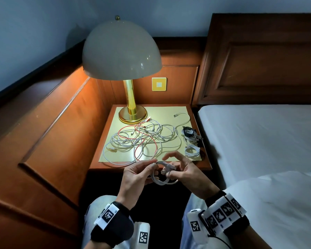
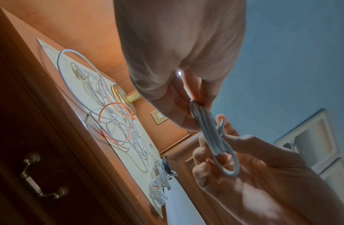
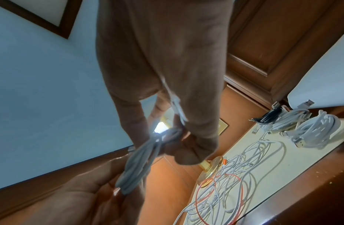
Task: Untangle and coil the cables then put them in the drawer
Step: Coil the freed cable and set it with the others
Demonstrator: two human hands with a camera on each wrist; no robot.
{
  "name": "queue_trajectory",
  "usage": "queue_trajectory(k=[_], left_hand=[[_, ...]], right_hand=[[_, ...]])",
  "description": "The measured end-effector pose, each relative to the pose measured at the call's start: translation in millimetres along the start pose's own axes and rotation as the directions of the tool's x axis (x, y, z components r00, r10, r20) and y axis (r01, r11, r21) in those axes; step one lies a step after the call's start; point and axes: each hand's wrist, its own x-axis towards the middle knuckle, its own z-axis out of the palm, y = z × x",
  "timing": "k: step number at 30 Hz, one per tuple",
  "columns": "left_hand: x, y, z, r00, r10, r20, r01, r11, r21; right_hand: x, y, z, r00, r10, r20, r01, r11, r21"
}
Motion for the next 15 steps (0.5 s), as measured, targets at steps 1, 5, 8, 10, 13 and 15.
queue_trajectory(k=[1,5,8,10,13,15], left_hand=[[-0.1,-0.6,1.7,1.0,0.003,0.008,-0.003,1.0,0.01],[-0.5,-2.5,7.1,1.0,0.011,0.025,-0.012,1.0,0.024],[0.1,-2.9,6.3,1.0,0.008,0.022,-0.009,1.0,0.017],[1.5,-2.8,5.2,1.0,0.011,0.016,-0.011,1.0,0.028],[1.1,-1.9,6.7,0.999,0.021,0.025,-0.022,0.998,0.052],[-0.3,-1.0,8.4,0.997,0.052,0.062,-0.058,0.993,0.098]], right_hand=[[0.7,0.9,1.5,1.0,-0.012,0.012,0.012,1.0,-0.015],[3.5,2.3,5.1,0.996,-0.053,-0.072,0.047,0.995,-0.089],[5.4,3.9,4.3,0.988,-0.104,-0.112,0.09,0.989,-0.117],[6.4,7.3,5.4,0.973,-0.172,-0.157,0.146,0.975,-0.166],[8.3,6.6,7.0,0.935,-0.249,-0.251,0.199,0.958,-0.206],[9.4,2.2,9.2,0.936,-0.239,-0.26,0.196,0.964,-0.181]])
